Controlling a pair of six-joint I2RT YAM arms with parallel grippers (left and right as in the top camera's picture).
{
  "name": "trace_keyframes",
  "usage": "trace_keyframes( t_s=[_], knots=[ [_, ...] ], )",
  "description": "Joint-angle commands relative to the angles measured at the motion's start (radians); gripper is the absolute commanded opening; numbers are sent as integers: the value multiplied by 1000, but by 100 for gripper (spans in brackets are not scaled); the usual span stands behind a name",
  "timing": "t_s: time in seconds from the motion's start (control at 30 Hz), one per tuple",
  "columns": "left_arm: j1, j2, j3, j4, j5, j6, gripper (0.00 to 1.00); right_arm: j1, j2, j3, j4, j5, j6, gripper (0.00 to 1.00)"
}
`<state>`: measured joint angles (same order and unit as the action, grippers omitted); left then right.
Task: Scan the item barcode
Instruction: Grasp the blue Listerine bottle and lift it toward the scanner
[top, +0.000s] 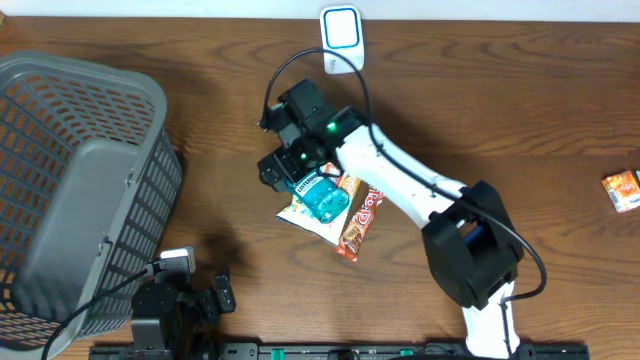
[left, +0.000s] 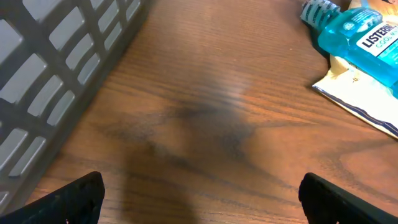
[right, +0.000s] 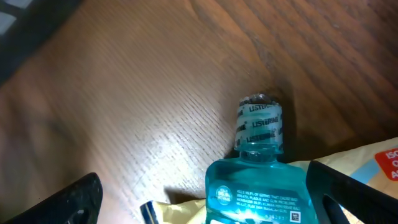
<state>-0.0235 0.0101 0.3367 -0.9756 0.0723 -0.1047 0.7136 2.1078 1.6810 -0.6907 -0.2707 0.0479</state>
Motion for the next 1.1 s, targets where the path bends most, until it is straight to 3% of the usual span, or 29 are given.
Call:
trace_keyframes(
  t_s=[0.0,0.27,0.8,0.9,1.07],
  knots=[
    [0,-7,6,-14,-5,-2,100,16,47,-5,-1,168,7,99],
    [0,-7,6,-15,-5,-2,100,25,136,-7,-46,187,92,99],
    [0,-7,6,-14,-5,-2,100,32,167,-8,-133,186,82,99],
    [0,-7,6,-15,-5,-2,100,20,162,-5,-139,182,105,85],
    [0,-7,6,-14,-5,-2,100,1,159,48,-148,182,178,46]
  ],
)
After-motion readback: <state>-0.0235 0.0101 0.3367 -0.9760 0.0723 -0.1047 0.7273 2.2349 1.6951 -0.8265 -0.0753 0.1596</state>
